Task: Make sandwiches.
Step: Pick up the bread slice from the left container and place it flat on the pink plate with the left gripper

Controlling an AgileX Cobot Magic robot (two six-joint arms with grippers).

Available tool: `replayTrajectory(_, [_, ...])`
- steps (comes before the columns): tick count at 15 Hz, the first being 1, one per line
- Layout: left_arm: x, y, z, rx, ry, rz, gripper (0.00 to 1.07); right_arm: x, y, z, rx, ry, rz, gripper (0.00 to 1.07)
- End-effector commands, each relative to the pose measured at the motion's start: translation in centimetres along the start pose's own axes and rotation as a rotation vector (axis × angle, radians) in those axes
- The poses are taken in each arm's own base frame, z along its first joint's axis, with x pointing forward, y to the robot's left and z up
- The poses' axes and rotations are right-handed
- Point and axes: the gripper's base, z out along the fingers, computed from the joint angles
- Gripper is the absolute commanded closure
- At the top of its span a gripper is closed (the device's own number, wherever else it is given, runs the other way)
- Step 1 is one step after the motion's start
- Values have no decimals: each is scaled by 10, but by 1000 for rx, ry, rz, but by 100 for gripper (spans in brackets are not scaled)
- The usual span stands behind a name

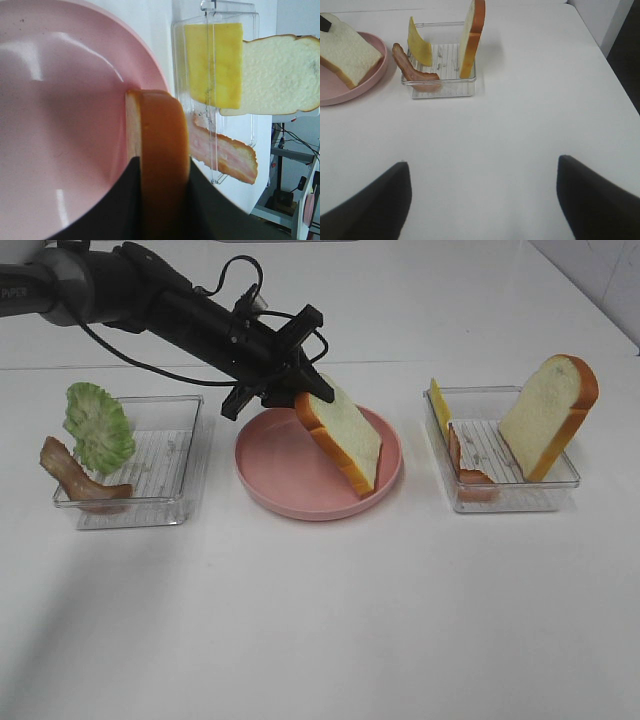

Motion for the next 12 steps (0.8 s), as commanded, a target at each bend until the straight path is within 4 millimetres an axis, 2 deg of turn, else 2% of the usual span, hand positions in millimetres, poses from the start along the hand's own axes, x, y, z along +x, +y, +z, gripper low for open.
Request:
replayTrajectory(1, [1, -4, 0, 16, 0, -4, 81, -1, 0, -1, 10, -18, -8, 31])
replayTrajectory(4, [0, -6, -2, 16, -4, 34, 39, -1, 0, -1, 10, -18, -8, 31])
replayTrajectory(5, [0, -6, -2, 16, -4, 34, 39, -1, 0, -1, 10, -18, -8, 31])
replayTrajectory(6, [-2, -10, -4, 12, -7, 85, 33, -1, 0, -1, 10, -18, -8, 31])
replayTrajectory(10, [-6, -27, -12, -112, -2, 233, 33, -1, 0, -1, 10, -18, -8, 31])
replayTrajectory(12, [-2, -41, -11, -213, 19, 293, 32, -1, 0, -1, 10, -18, -8, 31])
